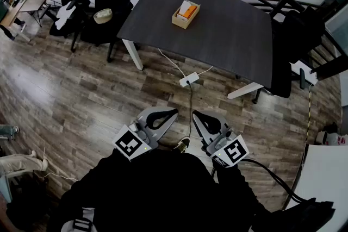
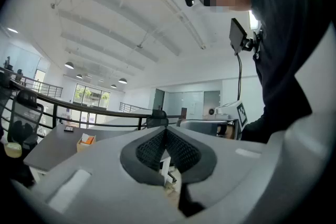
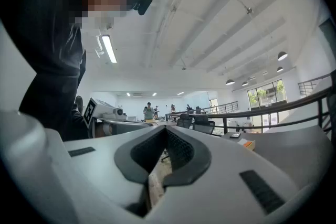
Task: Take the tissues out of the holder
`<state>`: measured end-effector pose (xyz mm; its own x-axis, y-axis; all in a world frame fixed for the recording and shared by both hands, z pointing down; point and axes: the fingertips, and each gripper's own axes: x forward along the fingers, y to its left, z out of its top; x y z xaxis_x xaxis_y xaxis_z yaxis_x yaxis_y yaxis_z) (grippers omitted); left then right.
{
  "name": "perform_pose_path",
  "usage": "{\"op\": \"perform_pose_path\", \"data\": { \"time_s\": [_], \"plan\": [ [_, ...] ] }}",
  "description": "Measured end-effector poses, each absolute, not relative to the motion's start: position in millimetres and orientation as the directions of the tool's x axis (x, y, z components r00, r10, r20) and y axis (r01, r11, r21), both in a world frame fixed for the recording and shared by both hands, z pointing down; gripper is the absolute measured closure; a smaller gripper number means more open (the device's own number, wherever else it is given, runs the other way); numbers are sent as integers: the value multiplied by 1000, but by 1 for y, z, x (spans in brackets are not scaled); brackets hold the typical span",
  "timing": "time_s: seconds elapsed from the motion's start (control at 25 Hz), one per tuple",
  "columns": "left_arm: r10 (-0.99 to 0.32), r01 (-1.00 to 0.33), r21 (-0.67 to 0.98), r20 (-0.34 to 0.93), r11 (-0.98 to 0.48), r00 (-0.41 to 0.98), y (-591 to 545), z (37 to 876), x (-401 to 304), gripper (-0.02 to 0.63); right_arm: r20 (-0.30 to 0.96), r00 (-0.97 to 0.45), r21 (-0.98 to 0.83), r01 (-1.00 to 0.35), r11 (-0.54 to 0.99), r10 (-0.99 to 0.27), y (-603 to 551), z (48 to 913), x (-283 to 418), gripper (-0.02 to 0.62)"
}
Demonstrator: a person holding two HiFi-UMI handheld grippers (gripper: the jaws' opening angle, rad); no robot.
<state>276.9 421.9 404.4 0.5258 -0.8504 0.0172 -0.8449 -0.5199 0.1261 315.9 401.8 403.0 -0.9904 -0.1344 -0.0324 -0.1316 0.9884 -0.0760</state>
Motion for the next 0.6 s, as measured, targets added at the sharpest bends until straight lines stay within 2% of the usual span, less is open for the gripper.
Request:
{"op": "perform_pose_path", "data": {
  "time_s": [0.6],
  "plan": [
    [-851,-846,121,12,-519,524,418,403,294,601,-43,-988,-84,-145,986,-149,393,406,335,592]
  ]
}}
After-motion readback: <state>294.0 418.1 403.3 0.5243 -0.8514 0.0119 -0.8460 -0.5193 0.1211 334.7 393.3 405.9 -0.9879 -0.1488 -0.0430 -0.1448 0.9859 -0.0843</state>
